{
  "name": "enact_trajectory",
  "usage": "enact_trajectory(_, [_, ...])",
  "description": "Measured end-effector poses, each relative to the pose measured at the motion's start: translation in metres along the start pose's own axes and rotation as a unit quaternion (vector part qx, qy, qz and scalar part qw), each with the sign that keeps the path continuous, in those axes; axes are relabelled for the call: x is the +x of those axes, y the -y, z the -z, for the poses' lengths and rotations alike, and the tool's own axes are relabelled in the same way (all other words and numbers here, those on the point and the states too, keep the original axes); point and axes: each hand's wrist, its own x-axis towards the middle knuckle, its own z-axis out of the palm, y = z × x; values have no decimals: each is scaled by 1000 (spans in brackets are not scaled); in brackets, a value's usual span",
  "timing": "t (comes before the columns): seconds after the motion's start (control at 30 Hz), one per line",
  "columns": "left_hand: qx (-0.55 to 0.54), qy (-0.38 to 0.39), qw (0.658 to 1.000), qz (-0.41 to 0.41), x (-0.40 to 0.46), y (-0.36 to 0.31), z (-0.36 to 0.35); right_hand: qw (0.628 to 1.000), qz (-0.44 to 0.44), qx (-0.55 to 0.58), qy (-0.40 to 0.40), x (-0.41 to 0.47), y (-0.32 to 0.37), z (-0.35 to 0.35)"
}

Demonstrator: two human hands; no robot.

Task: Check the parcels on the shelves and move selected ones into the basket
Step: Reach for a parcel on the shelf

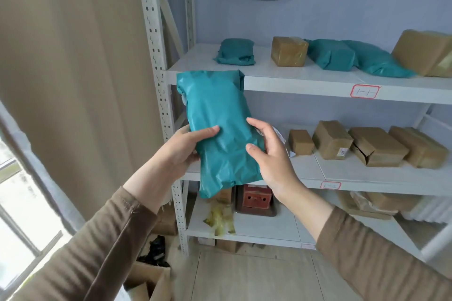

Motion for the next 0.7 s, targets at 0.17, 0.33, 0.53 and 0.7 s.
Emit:
enact_trajectory(0.17, [223, -75, 944, -232, 9, 14, -12, 993, -100, 62, -31, 12, -3, 16])
enact_trajectory(0.33, [634, -142, 551, -524, 26, 25, -3, 895, -271, 354, 3, 29, -4, 48])
enact_trajectory(0.53, [659, -121, 391, -631, 40, 30, -3, 889, -293, 350, 20, 26, -4, 80])
enact_trajectory(0.7, [645, -144, 487, -572, 55, 38, -10, 917, -267, 291, 54, 32, -10, 88])
